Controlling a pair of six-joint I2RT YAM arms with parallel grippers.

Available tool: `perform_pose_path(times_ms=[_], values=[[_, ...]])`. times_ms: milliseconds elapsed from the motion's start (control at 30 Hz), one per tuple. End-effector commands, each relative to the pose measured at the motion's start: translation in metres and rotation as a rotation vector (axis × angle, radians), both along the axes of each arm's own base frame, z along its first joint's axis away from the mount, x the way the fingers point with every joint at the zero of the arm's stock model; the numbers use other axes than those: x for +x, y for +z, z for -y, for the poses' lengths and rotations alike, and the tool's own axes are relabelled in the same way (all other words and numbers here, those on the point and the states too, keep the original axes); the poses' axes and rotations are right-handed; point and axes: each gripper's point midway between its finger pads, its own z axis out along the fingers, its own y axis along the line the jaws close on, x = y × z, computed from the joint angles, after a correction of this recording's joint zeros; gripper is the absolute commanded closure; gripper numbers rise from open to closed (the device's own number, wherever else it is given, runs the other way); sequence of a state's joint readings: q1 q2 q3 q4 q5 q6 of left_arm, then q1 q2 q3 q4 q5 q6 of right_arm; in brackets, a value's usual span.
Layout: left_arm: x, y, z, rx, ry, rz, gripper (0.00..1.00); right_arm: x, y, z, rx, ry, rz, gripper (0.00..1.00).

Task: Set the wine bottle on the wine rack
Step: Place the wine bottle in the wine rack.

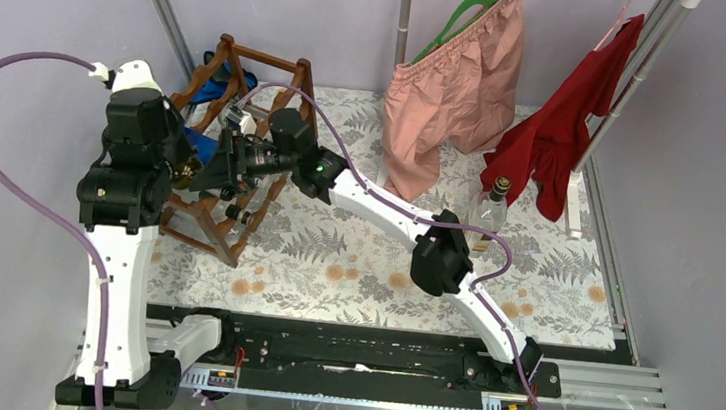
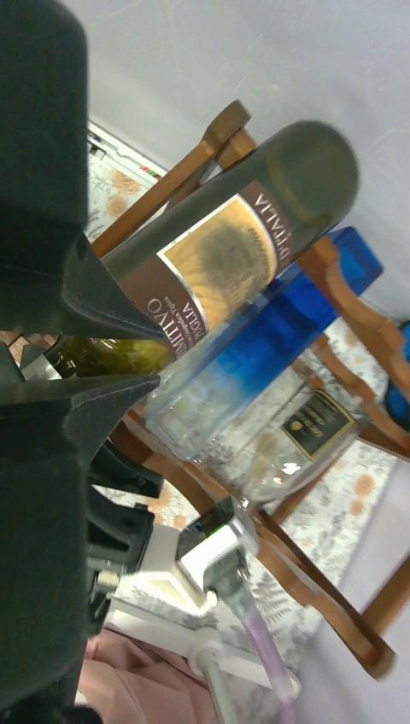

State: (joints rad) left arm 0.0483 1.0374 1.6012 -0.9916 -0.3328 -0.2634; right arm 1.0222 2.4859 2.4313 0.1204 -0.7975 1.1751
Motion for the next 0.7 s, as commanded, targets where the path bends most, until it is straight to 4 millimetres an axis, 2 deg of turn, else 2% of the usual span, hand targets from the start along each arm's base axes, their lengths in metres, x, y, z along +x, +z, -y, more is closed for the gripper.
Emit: perform_pose_path(times_ms=[0, 233, 367, 533, 667], values=[[0.008, -0.021, 0.005, -0.044, -0.025, -0.032, 0.73, -0.013, 0.052, 0.012, 0.111, 0.023, 0.087, 0.44], [0.014, -0.036, 0.009, -0.083, -0.057, -0.066, 0.73, -0.013, 0.051, 0.011, 0.108, 0.023, 0.083, 0.43], [0.013, -0.038, 0.016, -0.117, -0.08, -0.069, 0.78, -0.013, 0.049, 0.011, 0.105, 0.023, 0.08, 0.43], [0.007, -0.035, 0.029, -0.168, -0.124, -0.078, 0.81, -0.013, 0.047, 0.01, 0.101, 0.023, 0.076, 0.43], [-0.005, -0.044, 0.03, -0.173, -0.129, -0.135, 0.82, -0.013, 0.047, 0.01, 0.1, 0.022, 0.074, 0.43]])
